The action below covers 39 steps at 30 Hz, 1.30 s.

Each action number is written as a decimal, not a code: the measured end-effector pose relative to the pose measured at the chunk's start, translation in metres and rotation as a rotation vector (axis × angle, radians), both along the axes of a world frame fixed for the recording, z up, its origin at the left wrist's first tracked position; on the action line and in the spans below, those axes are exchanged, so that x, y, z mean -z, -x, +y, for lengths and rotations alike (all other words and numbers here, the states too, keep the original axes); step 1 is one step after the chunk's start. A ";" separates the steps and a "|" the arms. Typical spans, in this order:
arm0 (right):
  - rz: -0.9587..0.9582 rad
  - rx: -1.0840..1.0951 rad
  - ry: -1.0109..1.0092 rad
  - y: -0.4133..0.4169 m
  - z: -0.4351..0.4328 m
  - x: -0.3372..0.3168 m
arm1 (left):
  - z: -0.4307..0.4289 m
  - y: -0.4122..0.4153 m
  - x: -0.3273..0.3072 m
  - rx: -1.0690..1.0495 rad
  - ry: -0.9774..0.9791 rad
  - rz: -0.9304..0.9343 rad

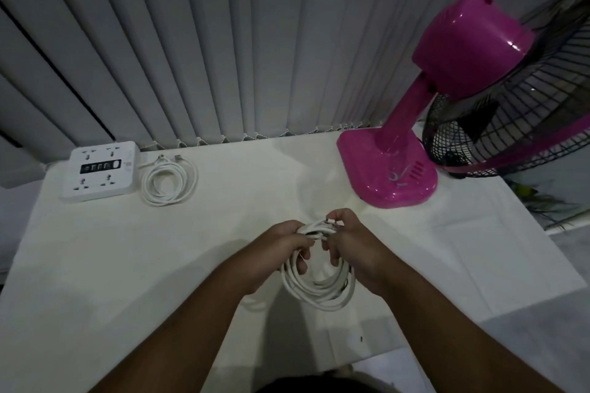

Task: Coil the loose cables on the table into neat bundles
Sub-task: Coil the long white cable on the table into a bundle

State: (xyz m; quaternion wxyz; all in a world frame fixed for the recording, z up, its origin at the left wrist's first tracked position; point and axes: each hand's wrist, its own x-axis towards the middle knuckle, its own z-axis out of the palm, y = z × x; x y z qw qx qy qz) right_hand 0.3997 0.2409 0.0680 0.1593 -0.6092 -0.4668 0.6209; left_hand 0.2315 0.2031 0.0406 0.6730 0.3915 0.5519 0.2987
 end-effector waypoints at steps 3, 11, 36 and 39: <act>0.048 0.042 0.027 -0.013 0.001 0.006 | 0.002 -0.014 0.004 0.054 -0.099 0.121; 0.212 0.087 -0.014 -0.074 0.035 0.023 | 0.023 -0.086 0.012 -0.147 -0.201 0.433; 0.041 0.238 -0.073 -0.386 0.161 0.080 | 0.160 -0.415 0.063 -0.312 -0.182 0.527; -0.041 0.218 -0.151 -0.404 0.177 0.088 | 0.170 -0.436 0.075 -0.165 -0.245 0.582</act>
